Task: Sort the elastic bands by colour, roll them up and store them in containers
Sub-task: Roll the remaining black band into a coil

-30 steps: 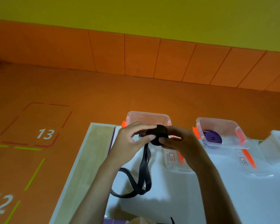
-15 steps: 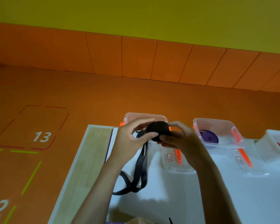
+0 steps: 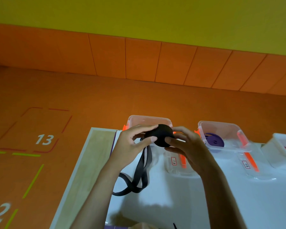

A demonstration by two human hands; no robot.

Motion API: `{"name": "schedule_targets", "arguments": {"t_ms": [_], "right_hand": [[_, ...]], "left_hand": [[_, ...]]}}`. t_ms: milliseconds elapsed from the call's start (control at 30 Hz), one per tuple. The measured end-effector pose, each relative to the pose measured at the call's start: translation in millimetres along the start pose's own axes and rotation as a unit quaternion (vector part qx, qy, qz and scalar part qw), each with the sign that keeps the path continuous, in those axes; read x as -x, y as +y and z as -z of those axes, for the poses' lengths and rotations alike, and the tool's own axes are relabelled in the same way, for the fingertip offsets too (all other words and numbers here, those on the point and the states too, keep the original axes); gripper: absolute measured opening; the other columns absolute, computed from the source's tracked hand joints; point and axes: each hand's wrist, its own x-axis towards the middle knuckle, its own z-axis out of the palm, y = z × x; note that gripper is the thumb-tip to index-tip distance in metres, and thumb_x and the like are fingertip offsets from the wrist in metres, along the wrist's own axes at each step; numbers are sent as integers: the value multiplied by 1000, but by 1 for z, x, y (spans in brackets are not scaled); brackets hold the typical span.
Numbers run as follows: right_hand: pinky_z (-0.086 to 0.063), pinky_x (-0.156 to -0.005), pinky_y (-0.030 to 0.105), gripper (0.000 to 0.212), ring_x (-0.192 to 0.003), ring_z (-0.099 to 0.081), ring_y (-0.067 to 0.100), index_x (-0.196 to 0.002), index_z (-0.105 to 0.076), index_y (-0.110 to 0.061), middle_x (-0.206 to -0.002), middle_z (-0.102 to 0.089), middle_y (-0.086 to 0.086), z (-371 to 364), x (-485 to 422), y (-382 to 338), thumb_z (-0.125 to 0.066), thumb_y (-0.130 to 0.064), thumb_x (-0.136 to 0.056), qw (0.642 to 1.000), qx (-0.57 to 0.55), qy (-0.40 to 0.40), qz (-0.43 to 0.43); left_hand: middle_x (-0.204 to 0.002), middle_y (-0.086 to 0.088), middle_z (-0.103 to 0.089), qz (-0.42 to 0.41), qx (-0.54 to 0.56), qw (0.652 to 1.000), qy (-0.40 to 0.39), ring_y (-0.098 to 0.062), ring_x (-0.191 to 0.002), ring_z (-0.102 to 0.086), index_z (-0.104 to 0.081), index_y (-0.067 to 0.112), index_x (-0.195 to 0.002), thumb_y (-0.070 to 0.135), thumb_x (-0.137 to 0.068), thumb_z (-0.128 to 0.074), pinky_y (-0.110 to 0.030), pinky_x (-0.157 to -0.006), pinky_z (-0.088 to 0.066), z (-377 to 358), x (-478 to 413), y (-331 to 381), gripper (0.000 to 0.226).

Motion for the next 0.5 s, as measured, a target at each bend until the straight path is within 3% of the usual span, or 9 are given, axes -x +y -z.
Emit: {"name": "schedule_targets", "arguments": {"t_ms": [133,233,367,500], "right_hand": [[-63,-87,36,41,-115,-72,38,-116,-67,-4,-122,-74,22,-9,0,3,-84,-18,-81,990,-137,-29,-8],[-62,-90,37,41,-117,-71,41,-112,-66,3,-123,-72,26,-18,1,4,-87,-11,-80,982,-181,-56,-13],[-61,-82,27,40,-109,-74,29,-109,-73,-11,-109,-77,3,-20,2,-5,-85,-28,-75,999,41,-25,4],[-63,-75,30,35,-104,-76,28,-112,-75,-18,-109,-77,3,-17,5,-15,-83,-29,-80,999,12,-7,39]], "left_hand": [[-117,7,-77,-13,58,997,58,-11,-113,-73,-76,17,-118,6,-93,-79,-17,-92,-56,-6,-1,7,27],[-120,4,-77,-35,54,996,57,-15,-119,-71,-79,23,-117,9,-95,-77,-20,-95,-55,-5,-3,14,26],[-120,15,-77,-50,-11,999,15,-14,-123,-68,-78,35,-116,23,-96,-74,-27,-103,-53,2,-5,17,25],[-125,17,-75,-62,-22,998,8,-15,-127,-67,-76,39,-122,23,-99,-72,-30,-107,-52,-6,-4,19,28]]}}
